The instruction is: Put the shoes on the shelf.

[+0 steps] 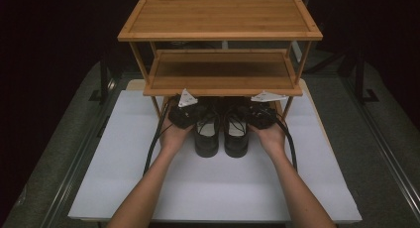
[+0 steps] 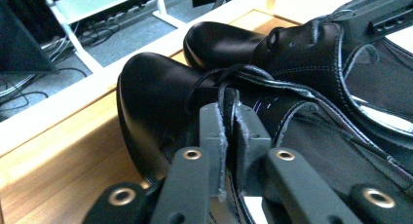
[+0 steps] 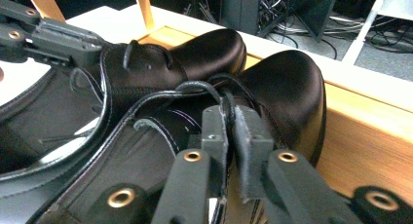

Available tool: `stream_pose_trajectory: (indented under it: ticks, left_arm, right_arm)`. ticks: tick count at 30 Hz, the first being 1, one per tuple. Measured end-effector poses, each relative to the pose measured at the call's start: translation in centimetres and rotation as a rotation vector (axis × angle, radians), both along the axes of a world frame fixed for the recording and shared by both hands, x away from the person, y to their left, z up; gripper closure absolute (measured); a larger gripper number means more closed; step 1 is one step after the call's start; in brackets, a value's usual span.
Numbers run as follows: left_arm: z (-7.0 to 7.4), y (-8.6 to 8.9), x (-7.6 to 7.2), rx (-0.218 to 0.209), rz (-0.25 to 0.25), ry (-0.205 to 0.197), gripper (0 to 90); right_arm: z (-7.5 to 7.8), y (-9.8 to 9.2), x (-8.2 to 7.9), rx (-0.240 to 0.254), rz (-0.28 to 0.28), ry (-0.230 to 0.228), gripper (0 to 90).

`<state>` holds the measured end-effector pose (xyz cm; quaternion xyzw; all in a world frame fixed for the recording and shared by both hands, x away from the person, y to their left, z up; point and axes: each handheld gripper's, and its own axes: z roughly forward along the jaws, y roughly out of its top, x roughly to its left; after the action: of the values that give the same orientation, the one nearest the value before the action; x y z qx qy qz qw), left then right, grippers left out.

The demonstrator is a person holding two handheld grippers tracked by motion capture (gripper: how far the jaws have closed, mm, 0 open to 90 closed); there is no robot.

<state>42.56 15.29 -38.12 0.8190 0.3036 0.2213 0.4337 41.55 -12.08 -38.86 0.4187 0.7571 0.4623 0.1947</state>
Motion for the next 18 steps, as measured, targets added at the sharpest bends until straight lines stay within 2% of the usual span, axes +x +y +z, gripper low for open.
stream_pose_trajectory:
  ticks: [5,8,10,12,18]
  left_arm:
    - [0.4,0.6,0.1,0.006,-0.003,0.028,65.0]
    - [1.0,1.2,-0.3,-0.025,-0.015,0.056,56.7]
    - [1.5,1.5,-0.8,-0.046,-0.027,0.065,52.0]
    - [2.0,1.8,-1.5,-0.057,-0.051,0.071,46.1]
    - [3.0,2.8,-3.7,-0.061,-0.1,0.112,25.9]
  right_arm:
    - [0.5,-0.4,-0.2,0.018,0.01,0.014,64.4]
    - [1.1,-0.7,-0.7,0.02,0.012,0.032,54.2]
    - [1.5,-0.9,-1.2,0.014,0.012,0.036,49.8]
    - [1.8,-1.2,-1.9,0.03,0.021,0.035,45.8]
    - [2.7,-1.8,-4.2,0.03,0.046,0.044,32.9]
